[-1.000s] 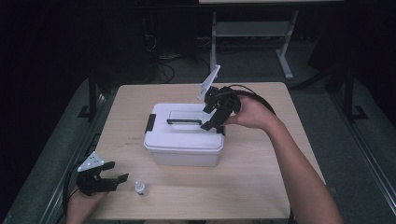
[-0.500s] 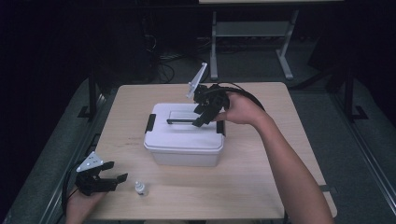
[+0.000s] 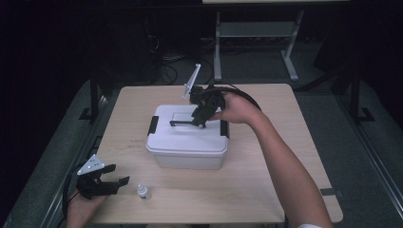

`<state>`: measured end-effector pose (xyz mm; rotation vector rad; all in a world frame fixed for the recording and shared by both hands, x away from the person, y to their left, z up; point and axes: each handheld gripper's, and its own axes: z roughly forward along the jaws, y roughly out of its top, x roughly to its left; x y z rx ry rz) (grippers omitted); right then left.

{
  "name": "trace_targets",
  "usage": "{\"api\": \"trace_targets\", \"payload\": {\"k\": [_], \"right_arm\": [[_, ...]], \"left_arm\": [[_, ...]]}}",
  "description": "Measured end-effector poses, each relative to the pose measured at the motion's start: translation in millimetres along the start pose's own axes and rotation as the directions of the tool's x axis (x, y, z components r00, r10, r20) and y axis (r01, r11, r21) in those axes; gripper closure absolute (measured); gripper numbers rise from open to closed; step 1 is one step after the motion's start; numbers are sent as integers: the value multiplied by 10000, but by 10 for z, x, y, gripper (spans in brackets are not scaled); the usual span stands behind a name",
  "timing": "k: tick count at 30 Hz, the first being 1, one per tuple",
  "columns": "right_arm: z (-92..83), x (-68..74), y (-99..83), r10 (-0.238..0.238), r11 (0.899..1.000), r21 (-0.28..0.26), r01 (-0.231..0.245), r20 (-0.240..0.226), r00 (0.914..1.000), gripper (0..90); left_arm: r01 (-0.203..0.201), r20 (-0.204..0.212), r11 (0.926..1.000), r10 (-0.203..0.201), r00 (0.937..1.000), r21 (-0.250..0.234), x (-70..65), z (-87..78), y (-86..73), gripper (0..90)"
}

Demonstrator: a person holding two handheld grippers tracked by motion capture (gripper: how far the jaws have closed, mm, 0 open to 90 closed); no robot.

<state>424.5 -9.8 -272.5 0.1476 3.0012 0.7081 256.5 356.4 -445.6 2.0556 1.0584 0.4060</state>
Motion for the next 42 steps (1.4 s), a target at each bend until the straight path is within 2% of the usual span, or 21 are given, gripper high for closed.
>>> {"api": "trace_targets", "payload": {"k": [12,22,33,42], "right_arm": [[79,-71,66,149,9998,143,-148,-40,9999,715],[176,-113,135,49,10000,84,-47,-206,9998,786],[193,-136,167,-11,9994,350,20,-254,9997,820],[201,-117,189,-204,9991,366,217,-355,9992,837]], "left_arm": [[-48,53,10000,47,10000,83,7,1,-13,213],[15,29,10000,-15,10000,25,32,-21,-28,215],[37,80,10000,-38,10000,69,37,-13,-30,216],[52,105,9999,-53,9999,93,30,-9,-23,219]]}}
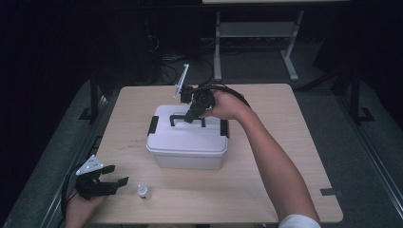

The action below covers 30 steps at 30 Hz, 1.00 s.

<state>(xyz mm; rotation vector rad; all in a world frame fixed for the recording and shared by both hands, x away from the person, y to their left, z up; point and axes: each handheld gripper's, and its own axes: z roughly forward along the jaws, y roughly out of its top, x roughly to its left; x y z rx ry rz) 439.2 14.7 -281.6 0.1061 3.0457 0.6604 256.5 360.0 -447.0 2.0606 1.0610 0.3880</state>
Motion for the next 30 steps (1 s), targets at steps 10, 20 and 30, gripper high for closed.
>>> {"api": "trace_targets", "payload": {"k": [10,20,30], "right_arm": [[-25,10,9,-54,10000,-66,54,38,10000,839],[-102,32,12,-144,9992,-367,149,157,9998,839],[-305,100,38,-157,9975,-684,184,402,9991,839]], "left_arm": [[27,-53,10000,-27,10000,-11,2,3,-6,221],[43,-98,10000,-44,9999,-79,13,-6,-5,225],[32,-88,10000,-33,10000,-41,22,-15,-6,225]]}}
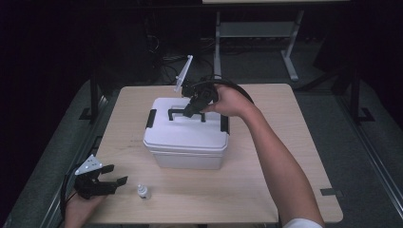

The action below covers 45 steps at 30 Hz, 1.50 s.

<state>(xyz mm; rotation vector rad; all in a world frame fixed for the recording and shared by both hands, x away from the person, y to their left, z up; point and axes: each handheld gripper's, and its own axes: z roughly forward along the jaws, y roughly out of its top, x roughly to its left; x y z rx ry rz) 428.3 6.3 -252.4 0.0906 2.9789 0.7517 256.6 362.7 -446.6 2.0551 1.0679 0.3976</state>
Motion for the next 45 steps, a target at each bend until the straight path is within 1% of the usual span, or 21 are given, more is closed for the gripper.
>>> {"api": "trace_targets", "payload": {"k": [3,6,9,14,21,26,30,31,34,38,39,41,42,45], "right_arm": [[-63,25,-15,-69,10000,-57,70,89,9999,840],[-128,56,-41,-39,10000,-49,39,155,9999,839],[-195,85,-70,-3,9999,-101,6,219,9998,840],[-305,140,-117,-15,9999,-159,20,336,9994,840],[-469,218,-224,68,9997,-235,-55,542,9985,839],[-608,292,-350,137,9997,-212,-121,798,9967,839],[-703,346,-463,245,9993,-297,-219,934,9953,840],[-720,361,-495,308,9991,-325,-278,952,9950,840],[-758,401,-601,401,9986,-380,-365,977,9944,840],[-799,432,-725,406,9985,-395,-367,1020,9940,840],[-810,438,-756,471,9983,-397,-434,992,9940,840],[-834,456,-815,576,9975,-462,-532,993,9934,840],[-850,465,-848,629,9971,-492,-581,1016,9928,839],[-913,503,-960,779,9961,-504,-723,1189,9898,840]], "left_arm": [[10,2,10000,-10,10000,-13,-6,8,2,226],[-55,-21,10000,55,10000,35,-8,8,3,228],[-90,52,9999,89,9999,97,-11,10,9,228],[-74,71,10000,74,9999,64,-12,6,12,227],[-70,61,9999,69,10000,74,-14,9,9,227],[-74,62,9999,73,10000,133,-24,25,12,227],[-103,189,9996,97,9998,278,-32,57,15,227],[-24,193,9996,19,9998,274,-37,66,14,227],[-145,176,9994,139,9997,325,-51,71,26,227],[-133,107,9995,131,9999,275,-53,65,31,227],[-52,116,9997,49,9999,249,-51,65,25,226],[-14,128,9997,11,9999,245,-44,69,16,225],[12,133,9997,-16,9999,256,-39,69,14,225],[-87,118,9995,83,9999,316,-33,62,13,224]]}}
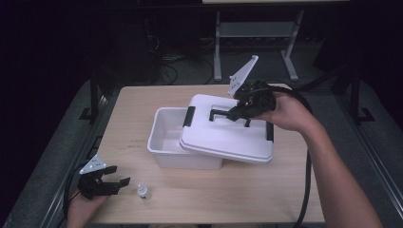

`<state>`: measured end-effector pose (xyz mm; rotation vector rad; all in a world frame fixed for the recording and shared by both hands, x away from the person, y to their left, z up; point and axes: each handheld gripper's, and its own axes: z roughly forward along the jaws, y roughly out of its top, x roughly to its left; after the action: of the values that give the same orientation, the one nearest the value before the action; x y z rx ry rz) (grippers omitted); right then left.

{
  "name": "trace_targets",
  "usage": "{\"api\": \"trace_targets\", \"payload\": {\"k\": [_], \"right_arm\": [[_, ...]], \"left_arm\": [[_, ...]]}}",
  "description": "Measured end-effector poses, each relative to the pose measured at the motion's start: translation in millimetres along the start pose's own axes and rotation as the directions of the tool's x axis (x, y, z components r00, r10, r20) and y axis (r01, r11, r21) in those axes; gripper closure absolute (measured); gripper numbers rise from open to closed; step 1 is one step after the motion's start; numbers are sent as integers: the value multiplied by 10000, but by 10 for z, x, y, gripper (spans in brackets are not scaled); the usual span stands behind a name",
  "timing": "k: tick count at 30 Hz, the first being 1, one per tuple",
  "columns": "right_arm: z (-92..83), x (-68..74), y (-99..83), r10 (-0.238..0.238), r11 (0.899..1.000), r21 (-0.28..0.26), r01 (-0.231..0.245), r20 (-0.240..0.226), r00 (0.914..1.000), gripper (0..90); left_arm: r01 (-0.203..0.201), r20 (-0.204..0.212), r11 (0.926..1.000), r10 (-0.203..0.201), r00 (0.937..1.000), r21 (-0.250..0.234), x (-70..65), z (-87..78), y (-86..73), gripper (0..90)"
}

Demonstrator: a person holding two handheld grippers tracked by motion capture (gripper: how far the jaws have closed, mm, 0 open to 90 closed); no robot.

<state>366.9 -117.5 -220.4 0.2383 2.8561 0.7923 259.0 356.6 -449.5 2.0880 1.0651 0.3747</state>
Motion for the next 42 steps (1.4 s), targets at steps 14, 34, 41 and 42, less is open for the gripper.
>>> {"api": "trace_targets", "payload": {"k": [14,34,41,42], "right_arm": [[-249,80,-356,441,9988,203,-451,477,9979,840],[-444,130,-799,1160,9926,275,-1187,850,9896,840],[-446,154,-917,1415,9890,309,-1446,848,9863,839],[-441,154,-938,1406,9892,290,-1435,845,9865,840]], "left_arm": [[156,-142,9998,-158,9998,-158,13,-38,-24,224],[105,-141,9999,-106,9998,-73,23,-34,-20,224],[61,-128,10000,-61,9999,3,21,-25,-19,224],[60,-136,10000,-60,9999,8,21,-24,-18,224]]}}
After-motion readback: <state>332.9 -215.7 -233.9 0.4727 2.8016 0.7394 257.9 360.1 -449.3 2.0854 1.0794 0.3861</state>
